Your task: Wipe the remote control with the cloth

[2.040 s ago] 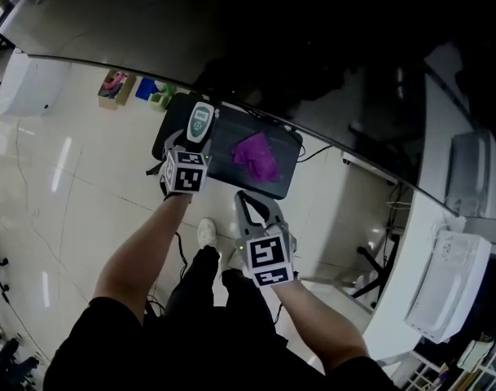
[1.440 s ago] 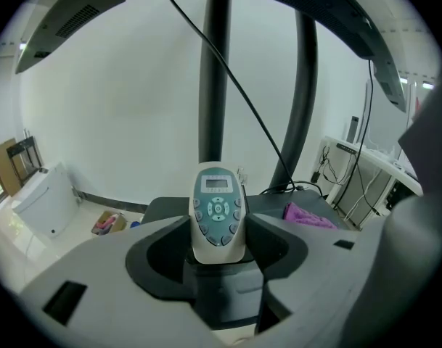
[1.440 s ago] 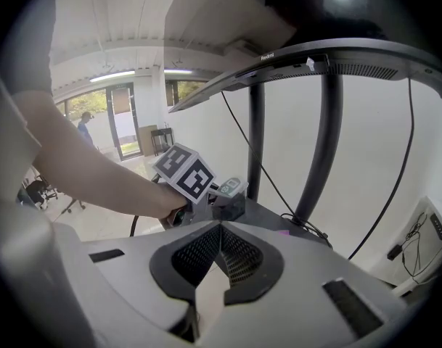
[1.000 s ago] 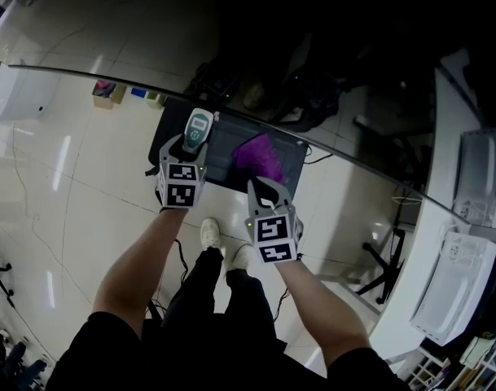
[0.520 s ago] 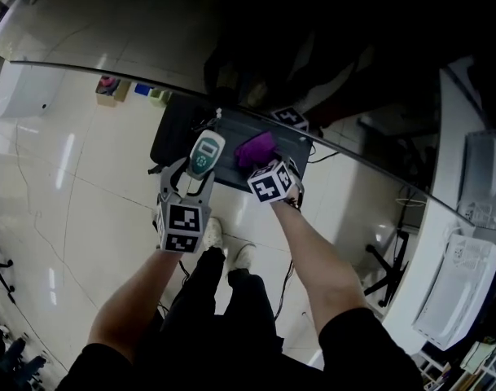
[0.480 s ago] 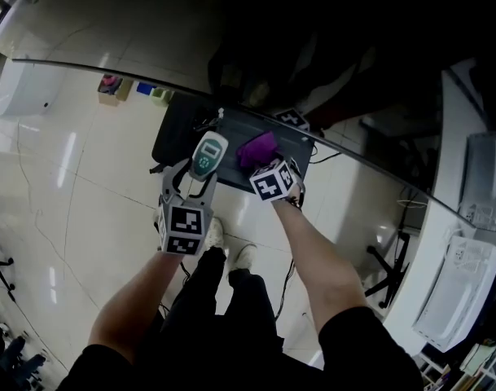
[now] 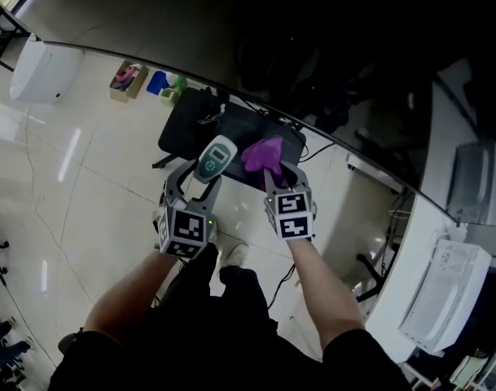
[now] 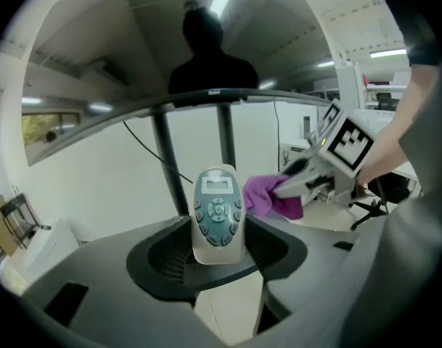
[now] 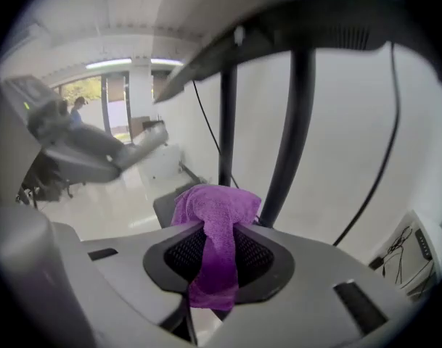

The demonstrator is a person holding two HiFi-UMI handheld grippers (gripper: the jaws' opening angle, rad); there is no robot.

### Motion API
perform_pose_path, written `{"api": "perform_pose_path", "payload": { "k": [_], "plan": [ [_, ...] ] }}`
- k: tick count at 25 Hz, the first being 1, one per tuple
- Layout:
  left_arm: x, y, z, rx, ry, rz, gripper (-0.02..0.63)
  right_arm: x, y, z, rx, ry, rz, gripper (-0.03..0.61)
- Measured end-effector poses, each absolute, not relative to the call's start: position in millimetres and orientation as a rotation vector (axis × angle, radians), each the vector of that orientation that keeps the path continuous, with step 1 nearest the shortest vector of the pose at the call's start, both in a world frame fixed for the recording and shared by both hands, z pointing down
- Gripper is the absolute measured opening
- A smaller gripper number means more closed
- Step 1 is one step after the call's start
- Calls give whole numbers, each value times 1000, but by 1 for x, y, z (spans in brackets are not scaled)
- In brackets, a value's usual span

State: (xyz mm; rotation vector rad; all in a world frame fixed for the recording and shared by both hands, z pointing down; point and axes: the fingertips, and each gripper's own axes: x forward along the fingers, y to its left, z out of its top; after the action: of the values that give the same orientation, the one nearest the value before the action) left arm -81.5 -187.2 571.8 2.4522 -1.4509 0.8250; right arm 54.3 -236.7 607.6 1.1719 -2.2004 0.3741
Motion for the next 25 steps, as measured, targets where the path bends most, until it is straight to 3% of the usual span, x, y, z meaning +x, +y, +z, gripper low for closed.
{"api": "perform_pose_path", "payload": {
  "k": [7, 14, 25],
  "plan": [
    [-47, -138, 515, 2542, -1490, 949, 222, 17, -136, 432, 974, -2459, -5, 106],
    [-10, -90, 445, 2739, -1539, 1068, 221, -15, -77, 413, 716, -2359, -176, 106],
    [-33, -66, 410, 2852, -1529, 1055, 221, 21, -96, 351, 1123, -2195, -367, 106]
  ]
}}
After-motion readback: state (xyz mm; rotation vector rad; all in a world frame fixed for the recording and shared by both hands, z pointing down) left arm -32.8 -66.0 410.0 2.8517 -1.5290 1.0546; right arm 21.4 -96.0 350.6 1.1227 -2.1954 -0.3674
